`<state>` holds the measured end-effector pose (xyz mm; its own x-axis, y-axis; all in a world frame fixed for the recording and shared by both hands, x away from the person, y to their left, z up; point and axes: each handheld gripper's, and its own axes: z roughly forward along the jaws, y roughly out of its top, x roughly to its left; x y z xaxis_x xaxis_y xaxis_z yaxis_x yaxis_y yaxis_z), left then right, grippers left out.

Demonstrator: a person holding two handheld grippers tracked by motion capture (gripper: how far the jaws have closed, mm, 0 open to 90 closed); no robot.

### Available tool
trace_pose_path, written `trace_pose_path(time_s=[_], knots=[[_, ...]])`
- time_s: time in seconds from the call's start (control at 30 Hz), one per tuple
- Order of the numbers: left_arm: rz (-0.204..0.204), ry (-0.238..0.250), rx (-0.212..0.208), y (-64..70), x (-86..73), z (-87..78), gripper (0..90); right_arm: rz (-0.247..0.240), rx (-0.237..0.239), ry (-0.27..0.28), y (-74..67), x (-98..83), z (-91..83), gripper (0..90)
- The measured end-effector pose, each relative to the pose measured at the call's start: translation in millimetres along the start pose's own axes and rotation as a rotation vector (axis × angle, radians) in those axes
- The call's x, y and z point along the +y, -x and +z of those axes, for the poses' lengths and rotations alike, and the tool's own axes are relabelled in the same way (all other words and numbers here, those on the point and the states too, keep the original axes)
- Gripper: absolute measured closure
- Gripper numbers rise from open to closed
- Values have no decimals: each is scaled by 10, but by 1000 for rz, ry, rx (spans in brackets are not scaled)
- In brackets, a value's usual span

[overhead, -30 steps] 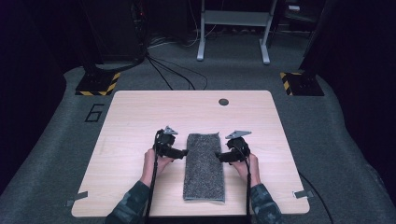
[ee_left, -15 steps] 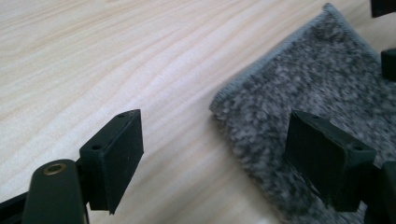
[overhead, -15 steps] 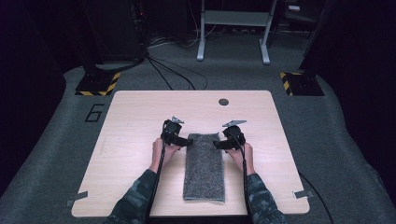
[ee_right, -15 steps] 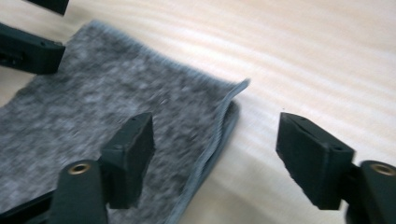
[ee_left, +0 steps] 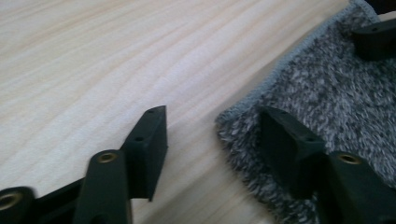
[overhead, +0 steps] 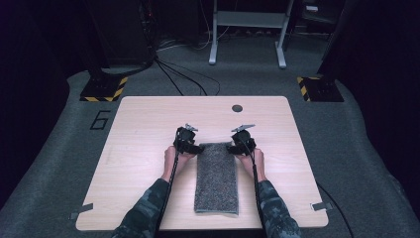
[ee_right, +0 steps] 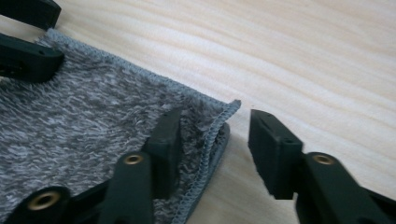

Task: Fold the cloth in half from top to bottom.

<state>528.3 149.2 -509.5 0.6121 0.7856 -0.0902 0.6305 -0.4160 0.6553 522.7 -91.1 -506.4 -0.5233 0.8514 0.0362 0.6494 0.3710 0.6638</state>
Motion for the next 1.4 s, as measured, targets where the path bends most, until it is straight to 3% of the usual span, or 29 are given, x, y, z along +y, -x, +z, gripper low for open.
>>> trace_pose_path(time_s=[0.27,0.47,0.5,0.63,0.8,1.4], knots=[[50,35,-16,76,-44,11,708,-7,33,14,-29,-54,26,740],[46,54,-42,90,-83,12,835,-13,50,83,-50,-156,23,842],[43,57,-44,94,-83,15,842,12,56,83,-58,-153,25,850],[43,57,-51,88,-83,14,860,-7,39,70,-66,-135,23,868],[46,76,-44,84,-78,-21,866,16,35,84,-83,-127,10,871],[74,206,-5,40,122,-354,867,-65,24,211,-131,79,-266,870]])
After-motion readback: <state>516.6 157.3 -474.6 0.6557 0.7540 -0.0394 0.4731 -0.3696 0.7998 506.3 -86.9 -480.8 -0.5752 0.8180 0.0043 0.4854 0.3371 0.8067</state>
